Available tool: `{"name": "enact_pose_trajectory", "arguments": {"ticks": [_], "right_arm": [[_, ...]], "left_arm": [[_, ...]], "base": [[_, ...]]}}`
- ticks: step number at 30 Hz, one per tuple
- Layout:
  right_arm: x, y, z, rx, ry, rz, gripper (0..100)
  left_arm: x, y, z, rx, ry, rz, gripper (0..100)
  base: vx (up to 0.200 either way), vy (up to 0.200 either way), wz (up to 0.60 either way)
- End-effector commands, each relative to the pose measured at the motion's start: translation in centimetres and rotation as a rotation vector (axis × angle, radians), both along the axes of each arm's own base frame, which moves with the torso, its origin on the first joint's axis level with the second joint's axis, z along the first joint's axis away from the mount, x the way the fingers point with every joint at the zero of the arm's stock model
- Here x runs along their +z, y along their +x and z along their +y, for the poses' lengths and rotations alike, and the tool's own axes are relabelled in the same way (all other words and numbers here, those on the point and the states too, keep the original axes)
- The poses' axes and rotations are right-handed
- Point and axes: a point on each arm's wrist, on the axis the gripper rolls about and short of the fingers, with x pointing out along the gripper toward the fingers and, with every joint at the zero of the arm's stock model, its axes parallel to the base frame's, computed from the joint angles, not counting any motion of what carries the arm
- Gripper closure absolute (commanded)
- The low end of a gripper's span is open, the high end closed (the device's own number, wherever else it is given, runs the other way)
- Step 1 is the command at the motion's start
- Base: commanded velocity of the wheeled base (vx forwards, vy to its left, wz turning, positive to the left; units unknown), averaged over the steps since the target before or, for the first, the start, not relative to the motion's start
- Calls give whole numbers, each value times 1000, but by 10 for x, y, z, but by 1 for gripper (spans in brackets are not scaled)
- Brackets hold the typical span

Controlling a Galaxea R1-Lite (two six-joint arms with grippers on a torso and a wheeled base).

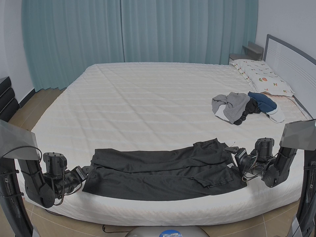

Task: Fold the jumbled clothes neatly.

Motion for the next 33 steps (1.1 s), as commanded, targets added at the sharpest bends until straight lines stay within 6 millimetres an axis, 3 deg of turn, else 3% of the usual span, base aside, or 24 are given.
{"name": "enact_pose_trajectory", "arguments": {"ticks": [1,5,6,13,19,27,33], "right_arm": [[-1,0,1,2,-1,3,0],[-1,0,1,2,-1,3,0],[-1,0,1,2,-2,3,0],[-1,0,1,9,-11,1,0],[-2,0,1,9,-11,2,0],[-4,-1,1,13,-20,4,0],[-5,0,2,13,-23,7,0]], "left_arm": [[23,24,4,-20,-28,-129,0],[17,35,4,-39,-19,-102,0],[11,56,10,-80,37,-38,0],[2,103,15,-136,67,-6,0],[-25,103,13,-299,188,35,0],[-38,104,3,-346,231,47,0],[-34,107,0,-346,246,-28,0]], "base": [[0,0,0],[0,0,0],[0,0,0],[0,0,0],[0,0,0],[0,0,0],[0,0,0]]}}
